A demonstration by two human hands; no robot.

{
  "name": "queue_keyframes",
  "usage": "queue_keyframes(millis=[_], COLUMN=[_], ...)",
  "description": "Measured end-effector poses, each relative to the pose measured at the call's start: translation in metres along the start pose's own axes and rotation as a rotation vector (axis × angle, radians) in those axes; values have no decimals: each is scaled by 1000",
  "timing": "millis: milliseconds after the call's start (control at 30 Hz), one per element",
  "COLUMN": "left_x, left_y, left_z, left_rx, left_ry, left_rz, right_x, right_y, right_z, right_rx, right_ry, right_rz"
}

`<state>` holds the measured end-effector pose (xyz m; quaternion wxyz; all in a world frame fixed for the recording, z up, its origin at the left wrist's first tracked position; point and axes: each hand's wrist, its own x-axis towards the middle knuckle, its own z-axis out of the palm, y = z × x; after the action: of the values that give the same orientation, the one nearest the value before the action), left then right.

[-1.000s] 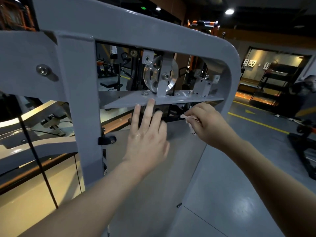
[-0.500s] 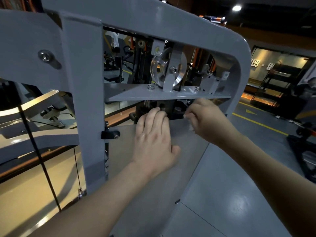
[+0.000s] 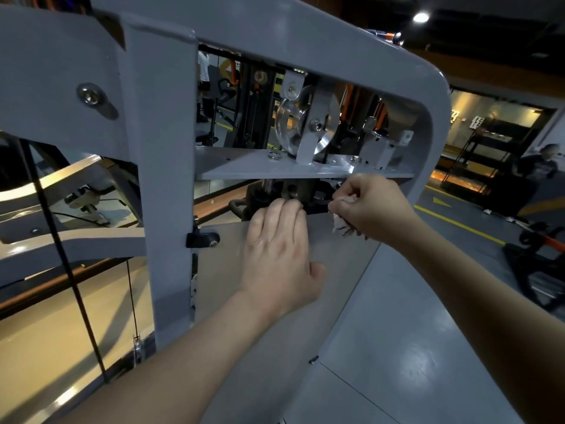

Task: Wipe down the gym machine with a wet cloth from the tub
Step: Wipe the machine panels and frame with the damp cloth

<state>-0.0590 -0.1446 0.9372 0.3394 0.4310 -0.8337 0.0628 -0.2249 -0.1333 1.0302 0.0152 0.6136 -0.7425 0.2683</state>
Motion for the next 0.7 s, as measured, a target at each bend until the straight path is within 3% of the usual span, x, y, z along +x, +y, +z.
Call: queue_keyframes(millis=[133,233,400,533,700], left_x=[0,-2,-1,-4,-1], left_y=[-1,-2,-1,0,-1], left_z=[-2,-2,-3,-4,-3], left_rx=[-26,-26,-36,-62,-47], left_ry=[13,-2,-8,23,31], left_rz=[12,13,-1,30,26], right_x=[-5,2,-6,-2,-7], right_y=[-2,-10,-25,-9,-32], right_z=[-7,1,14,5,18], right_rx=[-18,-52,26,-40,35], right_ry=[-51,15,90,170,116], right_rz=[110,161,97,173,110])
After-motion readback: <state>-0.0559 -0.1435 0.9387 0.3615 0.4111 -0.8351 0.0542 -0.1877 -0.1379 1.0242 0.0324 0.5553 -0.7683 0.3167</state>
